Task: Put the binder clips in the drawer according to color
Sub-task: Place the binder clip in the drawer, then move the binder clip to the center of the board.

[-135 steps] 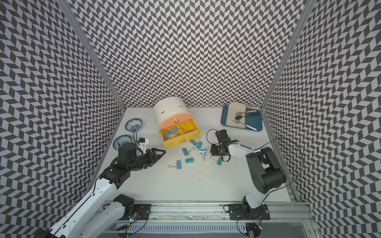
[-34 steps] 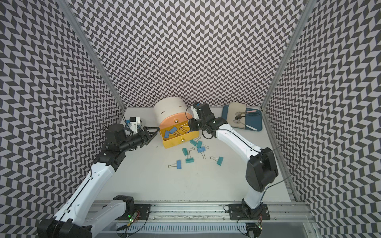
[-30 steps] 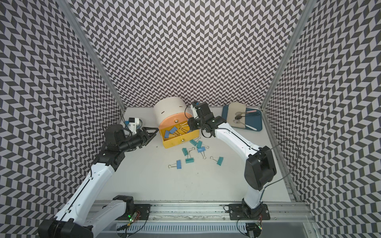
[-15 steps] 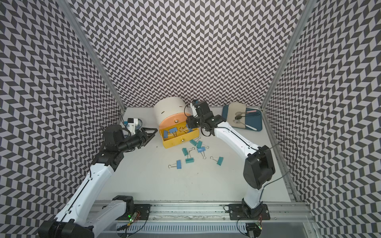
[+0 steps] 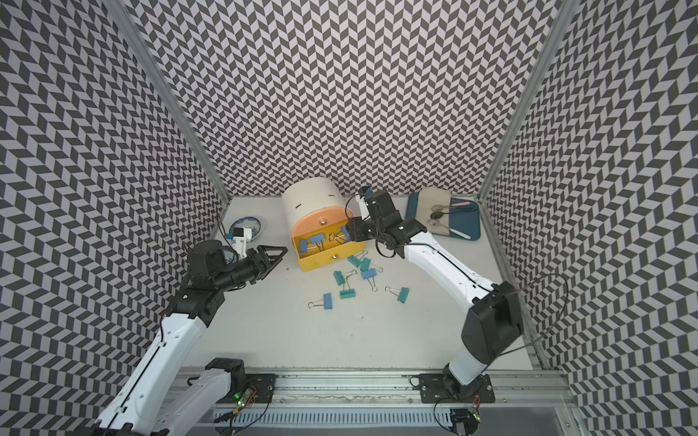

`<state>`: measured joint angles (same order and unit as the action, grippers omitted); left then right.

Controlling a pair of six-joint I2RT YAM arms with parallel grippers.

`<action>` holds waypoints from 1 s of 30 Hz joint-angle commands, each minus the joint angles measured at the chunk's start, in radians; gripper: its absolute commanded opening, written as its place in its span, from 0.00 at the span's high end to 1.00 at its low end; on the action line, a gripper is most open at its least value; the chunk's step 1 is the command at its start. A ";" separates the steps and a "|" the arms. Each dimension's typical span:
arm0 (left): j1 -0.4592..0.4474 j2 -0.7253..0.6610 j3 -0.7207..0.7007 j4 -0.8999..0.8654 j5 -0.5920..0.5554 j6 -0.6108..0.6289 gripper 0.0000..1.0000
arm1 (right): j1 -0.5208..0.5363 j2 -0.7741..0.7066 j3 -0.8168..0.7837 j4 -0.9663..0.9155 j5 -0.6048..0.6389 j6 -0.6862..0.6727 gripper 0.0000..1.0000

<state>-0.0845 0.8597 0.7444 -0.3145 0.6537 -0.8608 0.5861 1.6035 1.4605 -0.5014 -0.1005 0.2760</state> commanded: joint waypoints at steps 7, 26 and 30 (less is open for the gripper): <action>-0.006 -0.085 -0.143 -0.057 -0.036 0.014 0.44 | 0.040 -0.174 -0.210 0.056 -0.005 0.057 0.42; -0.370 -0.213 -0.339 -0.067 -0.400 -0.187 0.48 | 0.182 -0.353 -0.476 0.112 0.017 0.174 0.42; -0.421 -0.194 -0.342 -0.049 -0.453 -0.216 0.48 | 0.238 -0.354 -0.513 0.141 0.012 0.212 0.42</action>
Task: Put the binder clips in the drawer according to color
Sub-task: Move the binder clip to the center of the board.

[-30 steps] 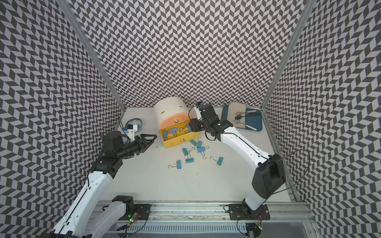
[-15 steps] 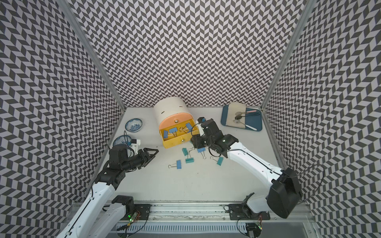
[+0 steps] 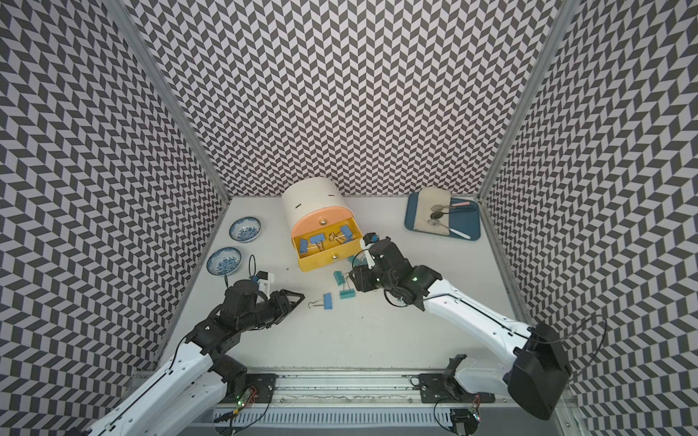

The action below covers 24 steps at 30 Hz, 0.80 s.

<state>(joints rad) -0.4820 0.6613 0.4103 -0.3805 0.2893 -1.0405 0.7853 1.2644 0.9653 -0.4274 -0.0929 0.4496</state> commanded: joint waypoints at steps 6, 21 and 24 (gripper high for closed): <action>-0.042 0.038 0.001 0.056 -0.092 -0.047 0.48 | 0.143 0.023 -0.043 0.120 0.028 0.103 0.42; -0.032 0.001 0.164 -0.057 0.011 -0.023 0.45 | 0.276 0.166 -0.061 0.201 0.161 0.268 0.39; -0.015 -0.021 0.168 -0.078 0.047 0.002 0.44 | 0.279 0.210 -0.052 0.204 0.187 0.293 0.39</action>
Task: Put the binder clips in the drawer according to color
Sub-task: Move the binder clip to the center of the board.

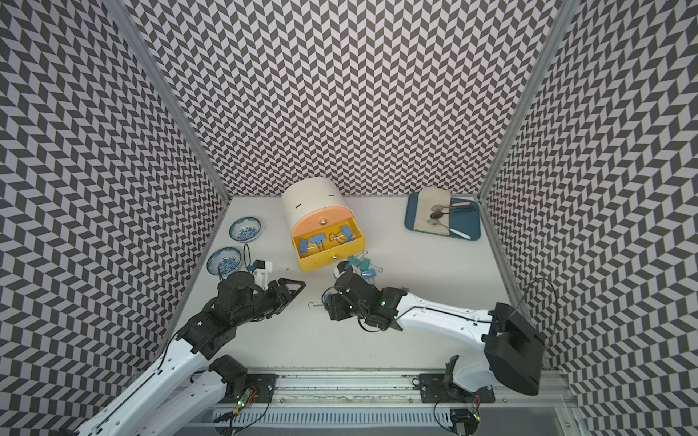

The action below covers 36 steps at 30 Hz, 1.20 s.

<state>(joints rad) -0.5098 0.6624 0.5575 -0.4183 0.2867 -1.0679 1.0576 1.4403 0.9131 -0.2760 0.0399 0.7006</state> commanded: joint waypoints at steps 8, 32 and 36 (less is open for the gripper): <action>0.142 -0.075 0.024 -0.065 0.233 0.098 0.42 | 0.012 0.078 0.012 0.056 0.109 0.106 0.39; 0.208 -0.163 0.001 -0.114 0.322 0.125 0.41 | 0.065 0.287 0.117 0.072 0.174 0.113 0.44; 0.208 -0.172 -0.007 -0.124 0.322 0.118 0.41 | 0.064 0.329 0.154 0.044 0.198 0.108 0.46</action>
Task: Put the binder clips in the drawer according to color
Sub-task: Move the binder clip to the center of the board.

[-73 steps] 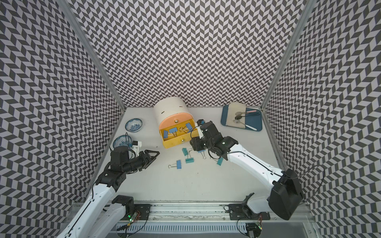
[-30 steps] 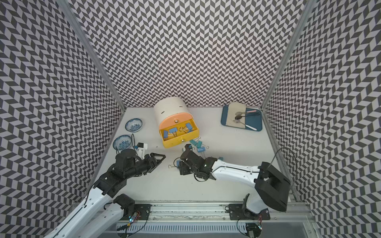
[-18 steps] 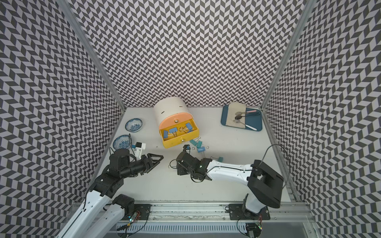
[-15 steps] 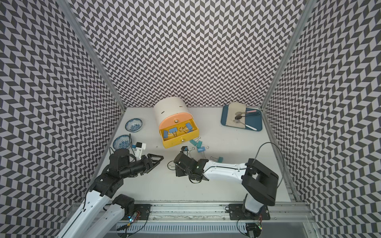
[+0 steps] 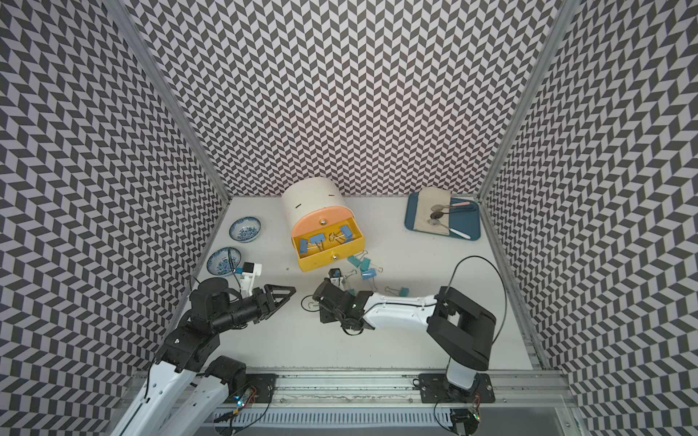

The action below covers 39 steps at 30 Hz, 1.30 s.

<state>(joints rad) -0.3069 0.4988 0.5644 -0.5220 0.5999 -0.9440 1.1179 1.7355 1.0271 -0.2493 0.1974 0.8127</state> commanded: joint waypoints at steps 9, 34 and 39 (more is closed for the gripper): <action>0.005 -0.014 -0.002 -0.047 0.007 0.004 0.41 | 0.004 0.071 0.076 0.029 0.078 0.005 0.51; 0.005 0.012 0.031 -0.079 0.015 0.048 0.41 | 0.004 0.170 0.110 0.039 0.116 0.026 0.59; 0.005 0.007 0.032 -0.084 0.015 0.045 0.41 | 0.005 0.183 0.118 0.040 0.112 0.030 0.60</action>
<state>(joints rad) -0.3069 0.5125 0.5686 -0.6010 0.6010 -0.9131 1.1179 1.8984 1.1233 -0.2420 0.2993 0.8352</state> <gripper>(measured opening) 0.589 0.397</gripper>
